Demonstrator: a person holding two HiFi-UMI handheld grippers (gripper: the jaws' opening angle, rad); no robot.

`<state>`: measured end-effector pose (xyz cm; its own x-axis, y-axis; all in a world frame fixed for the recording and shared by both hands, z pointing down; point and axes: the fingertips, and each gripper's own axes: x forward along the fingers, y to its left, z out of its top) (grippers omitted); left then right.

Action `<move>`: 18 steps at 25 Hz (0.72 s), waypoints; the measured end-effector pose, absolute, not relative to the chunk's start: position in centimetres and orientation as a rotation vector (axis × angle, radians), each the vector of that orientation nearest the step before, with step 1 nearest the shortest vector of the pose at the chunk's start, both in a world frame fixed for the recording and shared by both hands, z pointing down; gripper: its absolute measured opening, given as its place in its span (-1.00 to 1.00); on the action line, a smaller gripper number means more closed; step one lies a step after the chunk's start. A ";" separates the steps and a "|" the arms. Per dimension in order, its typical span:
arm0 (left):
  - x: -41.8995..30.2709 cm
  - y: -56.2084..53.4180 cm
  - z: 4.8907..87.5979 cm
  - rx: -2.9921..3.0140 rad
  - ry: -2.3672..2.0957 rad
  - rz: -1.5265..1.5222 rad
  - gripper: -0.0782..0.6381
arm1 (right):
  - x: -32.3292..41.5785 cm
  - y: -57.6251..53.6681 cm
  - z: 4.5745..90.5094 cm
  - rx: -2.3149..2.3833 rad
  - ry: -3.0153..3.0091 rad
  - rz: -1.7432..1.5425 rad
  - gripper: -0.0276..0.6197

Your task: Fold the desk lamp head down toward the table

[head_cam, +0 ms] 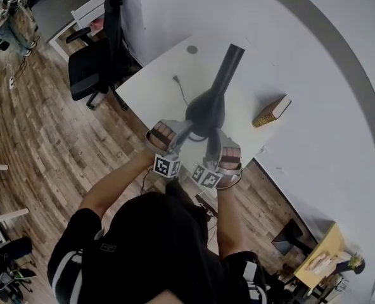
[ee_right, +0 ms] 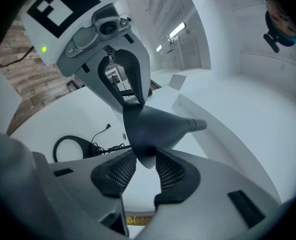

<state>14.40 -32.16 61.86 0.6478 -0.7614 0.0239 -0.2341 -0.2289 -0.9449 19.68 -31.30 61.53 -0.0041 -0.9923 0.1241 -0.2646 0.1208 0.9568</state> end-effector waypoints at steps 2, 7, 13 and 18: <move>14.4 -32.5 62.3 -1.749 0.817 -0.610 -0.45 | 19.7 -31.6 62.0 1.313 -1.447 -0.966 -0.50; 14.7 -33.2 63.2 -1.731 0.849 -0.609 -0.45 | 20.0 -32.2 62.7 1.314 -1.441 -0.959 -0.48; 15.1 -33.7 63.2 -1.723 0.844 -0.611 -0.43 | 20.3 -32.7 63.4 1.313 -1.437 -0.954 -0.46; 15.2 -33.9 63.9 -1.733 0.853 -0.604 -0.43 | 20.3 -32.9 63.5 1.322 -1.439 -0.972 -0.46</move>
<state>15.16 -33.87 63.86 0.6163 -0.7874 -0.0116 -0.2507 -0.1823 -0.9507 20.33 -32.89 63.46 0.0030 -0.9933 0.1155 -0.2642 0.1106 0.9581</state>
